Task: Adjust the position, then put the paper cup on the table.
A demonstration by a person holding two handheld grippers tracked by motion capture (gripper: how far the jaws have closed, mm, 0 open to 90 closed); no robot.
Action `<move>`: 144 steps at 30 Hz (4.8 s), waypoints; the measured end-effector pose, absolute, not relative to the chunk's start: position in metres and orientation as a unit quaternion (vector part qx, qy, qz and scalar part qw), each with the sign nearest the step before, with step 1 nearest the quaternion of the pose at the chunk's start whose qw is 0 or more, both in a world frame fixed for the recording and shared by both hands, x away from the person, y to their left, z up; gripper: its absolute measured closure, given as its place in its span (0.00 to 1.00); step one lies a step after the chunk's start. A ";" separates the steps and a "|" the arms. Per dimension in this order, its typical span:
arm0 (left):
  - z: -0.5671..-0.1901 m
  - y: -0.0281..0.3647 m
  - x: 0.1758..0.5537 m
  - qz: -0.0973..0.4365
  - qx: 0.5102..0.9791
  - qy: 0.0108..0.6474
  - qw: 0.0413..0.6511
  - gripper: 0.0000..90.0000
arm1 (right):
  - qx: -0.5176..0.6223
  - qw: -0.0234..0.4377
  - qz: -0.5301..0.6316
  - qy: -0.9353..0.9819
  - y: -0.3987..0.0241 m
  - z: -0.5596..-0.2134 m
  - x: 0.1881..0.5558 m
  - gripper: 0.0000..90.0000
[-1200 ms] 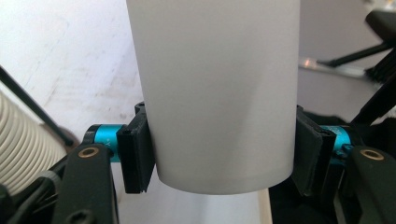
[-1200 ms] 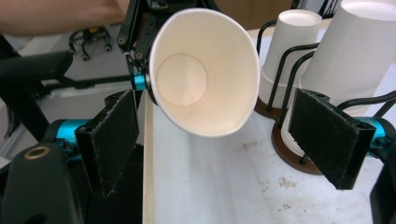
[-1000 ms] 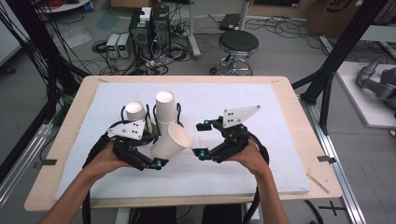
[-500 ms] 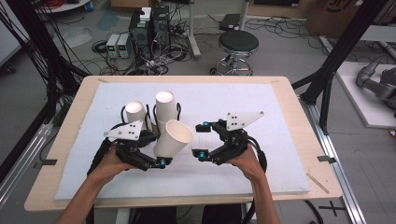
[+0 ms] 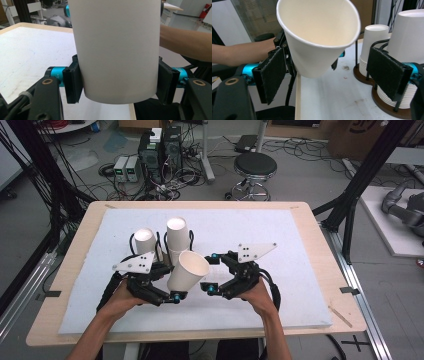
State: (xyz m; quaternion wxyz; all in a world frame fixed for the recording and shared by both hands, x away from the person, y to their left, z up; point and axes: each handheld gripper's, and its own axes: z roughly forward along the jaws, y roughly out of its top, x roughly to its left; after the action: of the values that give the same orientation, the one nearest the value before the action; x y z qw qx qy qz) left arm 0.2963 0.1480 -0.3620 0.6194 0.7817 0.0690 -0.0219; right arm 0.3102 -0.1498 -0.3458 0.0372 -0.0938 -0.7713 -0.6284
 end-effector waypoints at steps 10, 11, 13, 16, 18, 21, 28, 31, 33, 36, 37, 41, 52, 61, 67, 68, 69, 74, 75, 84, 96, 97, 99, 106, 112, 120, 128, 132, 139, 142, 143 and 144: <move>-0.364 0.140 0.295 -0.028 0.780 0.061 0.623 0.39 | -0.078 0.050 -0.634 -0.768 -0.134 -0.346 0.309 0.19; -0.364 0.139 0.295 -0.027 0.780 0.060 0.622 0.39 | -0.077 0.051 -0.634 -0.767 -0.133 -0.346 0.309 0.19; -0.365 0.138 0.295 -0.030 0.780 0.059 0.622 0.39 | -0.073 0.054 -0.637 -0.766 -0.131 -0.345 0.309 0.19; -0.365 0.136 0.294 -0.032 0.781 0.055 0.621 0.39 | -0.067 0.058 -0.639 -0.764 -0.128 -0.344 0.308 0.19; -0.366 0.134 0.294 -0.035 0.782 0.052 0.620 0.39 | -0.063 0.061 -0.641 -0.762 -0.126 -0.343 0.309 0.19; -0.367 0.133 0.293 -0.037 0.783 0.047 0.619 0.39 | -0.056 0.071 -0.645 -0.759 -0.124 -0.343 0.309 0.20; -0.368 0.132 0.293 -0.041 0.781 0.043 0.622 0.39 | -0.040 0.076 -0.645 -0.759 -0.121 -0.342 0.309 0.30; -0.368 0.132 0.293 -0.039 0.782 0.041 0.621 0.39 | -0.038 0.075 -0.644 -0.761 -0.121 -0.342 0.309 0.32; -0.369 0.132 0.293 -0.039 0.782 0.041 0.621 0.39 | -0.037 0.073 -0.644 -0.761 -0.121 -0.342 0.309 0.33; -0.368 0.133 0.292 -0.038 0.782 0.039 0.621 0.39 | -0.037 0.071 -0.644 -0.761 -0.121 -0.342 0.308 0.34; -0.368 0.133 0.293 -0.037 0.782 0.038 0.621 0.39 | -0.035 0.071 -0.644 -0.761 -0.121 -0.342 0.308 0.35; -0.368 0.133 0.292 -0.036 0.783 0.038 0.620 0.39 | -0.036 0.071 -0.644 -0.761 -0.121 -0.342 0.308 0.36; -0.368 0.134 0.292 -0.032 0.782 0.037 0.621 0.39 | -0.037 0.072 -0.645 -0.760 -0.121 -0.343 0.308 0.37; -0.371 0.132 0.289 -0.021 0.795 0.062 0.603 0.05 | -0.041 0.066 -0.645 -0.760 -0.123 -0.342 0.308 0.37; -0.369 0.135 0.288 -0.010 0.801 0.071 0.594 0.05 | -0.045 0.063 -0.643 -0.762 -0.125 -0.341 0.307 0.37; -0.369 0.135 0.288 -0.012 0.801 0.075 0.594 0.05 | -0.045 0.062 -0.643 -0.762 -0.125 -0.341 0.307 0.37; -0.369 0.135 0.287 -0.013 0.801 0.076 0.593 0.05 | -0.045 0.062 -0.643 -0.762 -0.126 -0.341 0.308 0.37; -0.369 0.141 0.286 -0.007 0.807 0.072 0.586 0.05 | -0.046 0.054 -0.640 -0.765 -0.128 -0.341 0.307 0.37; -0.370 0.143 0.285 -0.002 0.807 0.071 0.586 0.05 | -0.048 0.053 -0.638 -0.767 -0.129 -0.340 0.306 0.37; -0.375 0.174 0.283 0.051 0.801 0.119 0.585 0.05 | -0.063 0.030 -0.635 -0.769 -0.142 -0.339 0.306 0.37; -0.398 0.213 0.285 0.112 0.773 0.201 0.591 0.05 | -0.109 -0.021 -0.613 -0.783 -0.154 -0.339 0.302 0.37; -0.399 0.217 0.285 0.117 0.772 0.207 0.590 0.05 | -0.112 -0.025 -0.612 -0.783 -0.154 -0.339 0.302 0.37; -0.402 0.221 0.285 0.125 0.770 0.216 0.587 0.05 | -0.117 -0.027 -0.609 -0.784 -0.157 -0.340 0.302 0.37; -0.416 0.240 0.282 0.161 0.759 0.257 0.577 0.05 | -0.136 -0.051 -0.598 -0.788 -0.161 -0.342 0.300 0.37; -0.428 0.254 0.281 0.180 0.744 0.291 0.573 0.05 | -0.148 -0.063 -0.590 -0.791 -0.162 -0.344 0.301 0.37; -0.434 0.261 0.281 0.188 0.740 0.306 0.569 0.05 | -0.150 -0.066 -0.586 -0.794 -0.162 -0.346 0.301 0.37; -0.437 0.259 0.282 0.185 0.740 0.308 0.568 0.05 | -0.154 -0.067 -0.586 -0.793 -0.162 -0.345 0.301 0.37; -0.438 0.260 0.283 0.185 0.739 0.312 0.568 0.05 | -0.154 -0.069 -0.585 -0.793 -0.161 -0.345 0.303 0.37; -0.439 0.258 0.283 0.187 0.738 0.312 0.569 0.05 | -0.154 -0.066 -0.585 -0.794 -0.160 -0.345 0.304 0.37; -0.439 0.257 0.284 0.185 0.736 0.313 0.571 0.05 | -0.153 -0.068 -0.583 -0.795 -0.159 -0.346 0.304 0.37; -0.440 0.257 0.284 0.186 0.737 0.312 0.569 0.05 | -0.155 -0.069 -0.582 -0.795 -0.158 -0.346 0.304 0.37; -0.441 0.257 0.284 0.185 0.738 0.313 0.569 0.05 | -0.155 -0.069 -0.581 -0.796 -0.158 -0.346 0.304 0.37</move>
State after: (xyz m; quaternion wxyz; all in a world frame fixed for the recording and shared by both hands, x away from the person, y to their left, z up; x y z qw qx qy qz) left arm 0.2841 0.2571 -0.4407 0.5689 0.7376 0.3134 0.1849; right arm 0.3042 -0.1580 -0.3460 -0.0688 -0.1553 -0.7958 -0.5813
